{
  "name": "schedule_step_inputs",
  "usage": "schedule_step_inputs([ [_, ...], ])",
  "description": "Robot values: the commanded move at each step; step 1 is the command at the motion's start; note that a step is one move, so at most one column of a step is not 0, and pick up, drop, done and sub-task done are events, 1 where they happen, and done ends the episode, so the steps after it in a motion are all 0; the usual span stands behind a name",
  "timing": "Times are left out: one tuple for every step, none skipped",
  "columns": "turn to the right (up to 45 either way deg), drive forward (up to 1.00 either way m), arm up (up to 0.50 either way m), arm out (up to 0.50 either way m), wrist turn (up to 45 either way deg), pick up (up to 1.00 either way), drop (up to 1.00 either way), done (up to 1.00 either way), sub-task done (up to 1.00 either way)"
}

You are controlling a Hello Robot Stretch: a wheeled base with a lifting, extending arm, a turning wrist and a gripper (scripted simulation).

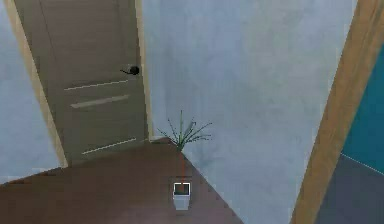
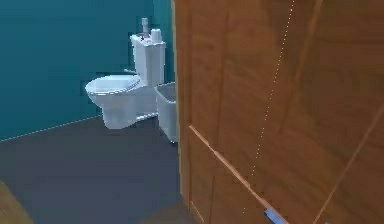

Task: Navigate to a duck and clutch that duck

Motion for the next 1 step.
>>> schedule_step_inputs([
  [-45.0,0.00,0.00,0.00,0.0,0.00,0.00,0.00,0.00],
])
